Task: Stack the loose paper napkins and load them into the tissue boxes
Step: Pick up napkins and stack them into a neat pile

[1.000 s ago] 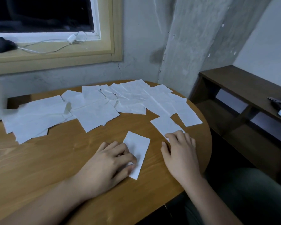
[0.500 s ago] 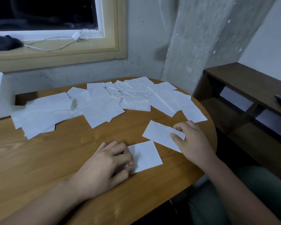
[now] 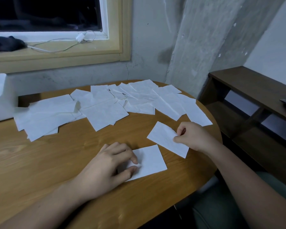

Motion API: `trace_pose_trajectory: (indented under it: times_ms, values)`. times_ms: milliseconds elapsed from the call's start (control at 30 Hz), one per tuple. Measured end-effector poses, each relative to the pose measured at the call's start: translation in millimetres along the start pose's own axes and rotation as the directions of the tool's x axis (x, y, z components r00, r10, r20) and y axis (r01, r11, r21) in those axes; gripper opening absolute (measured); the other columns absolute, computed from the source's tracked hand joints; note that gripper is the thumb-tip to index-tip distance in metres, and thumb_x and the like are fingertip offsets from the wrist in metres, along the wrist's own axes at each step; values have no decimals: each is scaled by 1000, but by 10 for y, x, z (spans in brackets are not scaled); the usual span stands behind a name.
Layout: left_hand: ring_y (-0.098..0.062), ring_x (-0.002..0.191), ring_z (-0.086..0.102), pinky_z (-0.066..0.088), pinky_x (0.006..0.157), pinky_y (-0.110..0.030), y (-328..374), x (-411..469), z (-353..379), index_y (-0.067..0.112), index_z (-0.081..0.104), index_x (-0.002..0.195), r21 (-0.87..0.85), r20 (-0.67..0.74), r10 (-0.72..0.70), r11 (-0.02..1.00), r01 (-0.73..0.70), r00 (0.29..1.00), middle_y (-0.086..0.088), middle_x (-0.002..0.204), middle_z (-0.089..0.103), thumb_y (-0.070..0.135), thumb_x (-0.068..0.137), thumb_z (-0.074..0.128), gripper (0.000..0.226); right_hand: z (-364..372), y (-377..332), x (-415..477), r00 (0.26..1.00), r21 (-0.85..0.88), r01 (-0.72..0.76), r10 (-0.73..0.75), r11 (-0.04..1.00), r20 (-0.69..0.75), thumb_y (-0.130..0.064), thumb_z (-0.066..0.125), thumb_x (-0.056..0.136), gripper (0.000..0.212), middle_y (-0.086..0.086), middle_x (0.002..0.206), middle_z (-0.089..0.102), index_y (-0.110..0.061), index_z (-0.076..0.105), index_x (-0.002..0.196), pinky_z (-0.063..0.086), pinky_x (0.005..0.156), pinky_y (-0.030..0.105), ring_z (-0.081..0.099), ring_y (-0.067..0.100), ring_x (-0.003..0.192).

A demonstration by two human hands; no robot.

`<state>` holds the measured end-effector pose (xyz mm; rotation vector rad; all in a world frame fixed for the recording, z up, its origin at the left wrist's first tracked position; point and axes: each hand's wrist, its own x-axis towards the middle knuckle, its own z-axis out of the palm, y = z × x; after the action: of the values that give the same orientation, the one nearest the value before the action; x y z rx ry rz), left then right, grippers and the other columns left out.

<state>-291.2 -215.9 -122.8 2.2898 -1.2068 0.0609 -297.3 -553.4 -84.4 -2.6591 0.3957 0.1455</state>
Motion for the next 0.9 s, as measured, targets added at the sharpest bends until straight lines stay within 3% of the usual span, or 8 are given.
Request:
trace_pose_trajectory:
  times_ms: [200,367,533,667,767,900]
  values:
    - [-12,110,64,51,92,-41,-58,18,-21,44,64,115,-145,-97,-113,985,98,989,22,117,64,45,100,69,16,46,-115,-100,981,51,75,-65,996,-181,-24,80,94,30,-8,99,61,-27,55,110,49,61,18,64,13,82]
    - [-15,105,69,52,85,-21,-88,38,-47,42,65,118,-289,-170,-285,930,229,943,14,113,69,20,93,83,38,-46,-348,-302,927,147,284,-232,947,-295,-27,80,97,34,-16,105,64,-38,53,116,48,70,12,65,6,94]
    - [-15,103,71,50,80,-17,-91,95,-81,40,62,128,-512,-177,-453,801,312,874,12,119,72,34,90,84,44,-90,-557,-519,917,247,382,-331,891,-222,-34,80,96,31,-21,105,67,-42,55,112,54,76,15,65,-2,103]
    - [-13,116,69,54,97,-34,-52,97,-141,37,61,139,-626,-101,-482,711,321,870,9,125,73,43,91,77,51,-106,-643,-641,904,431,394,-428,812,-18,-26,80,97,28,-11,106,74,-35,60,113,64,85,38,73,8,103]
    - [-26,107,72,57,99,-41,19,99,-184,40,61,139,-751,-4,-487,578,319,873,-3,111,77,33,93,79,49,-68,-635,-650,870,490,364,-476,792,125,-23,81,97,31,-6,106,76,-31,59,117,65,85,50,76,15,102]
    - [-37,98,71,54,96,-43,0,97,-189,33,70,124,-736,35,-461,589,335,887,-10,92,75,22,95,81,33,39,-542,-588,908,504,289,-400,814,127,-29,82,95,32,-5,103,78,-32,61,119,66,84,45,78,18,94]
